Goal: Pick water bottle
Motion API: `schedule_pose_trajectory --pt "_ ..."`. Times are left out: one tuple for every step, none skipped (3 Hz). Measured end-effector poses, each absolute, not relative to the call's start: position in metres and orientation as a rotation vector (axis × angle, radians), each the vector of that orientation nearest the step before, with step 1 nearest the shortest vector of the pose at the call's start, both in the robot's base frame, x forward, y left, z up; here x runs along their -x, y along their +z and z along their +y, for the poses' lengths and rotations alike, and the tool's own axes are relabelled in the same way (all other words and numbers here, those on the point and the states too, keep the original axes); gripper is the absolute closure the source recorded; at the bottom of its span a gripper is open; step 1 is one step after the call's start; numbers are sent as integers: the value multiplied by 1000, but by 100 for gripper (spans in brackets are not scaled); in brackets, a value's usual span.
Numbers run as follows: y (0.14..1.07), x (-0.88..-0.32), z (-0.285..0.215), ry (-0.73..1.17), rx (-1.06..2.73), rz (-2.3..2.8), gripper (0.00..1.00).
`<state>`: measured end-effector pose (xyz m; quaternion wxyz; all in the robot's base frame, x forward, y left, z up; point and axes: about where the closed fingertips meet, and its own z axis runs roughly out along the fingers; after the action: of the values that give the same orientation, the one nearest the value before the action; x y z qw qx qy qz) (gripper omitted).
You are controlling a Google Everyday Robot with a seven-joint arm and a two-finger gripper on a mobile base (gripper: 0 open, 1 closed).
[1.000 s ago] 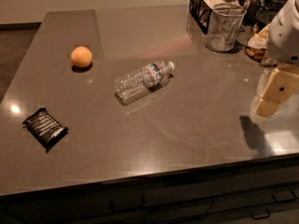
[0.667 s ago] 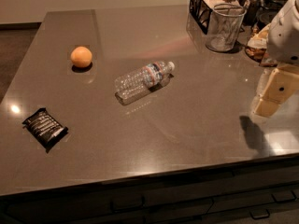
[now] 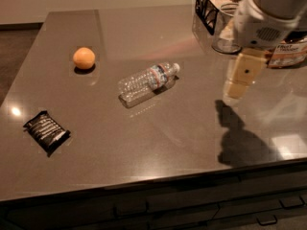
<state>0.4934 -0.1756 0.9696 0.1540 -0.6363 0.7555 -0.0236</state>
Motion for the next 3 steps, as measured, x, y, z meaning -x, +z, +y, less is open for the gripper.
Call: schedule_pose_trajectory --pt "959 -527 -141 -29 1912 2110 0" --pt "944 -549 -95 5 2020 2027 0" --pt "930 -561 -50 43 2130 1936 0"
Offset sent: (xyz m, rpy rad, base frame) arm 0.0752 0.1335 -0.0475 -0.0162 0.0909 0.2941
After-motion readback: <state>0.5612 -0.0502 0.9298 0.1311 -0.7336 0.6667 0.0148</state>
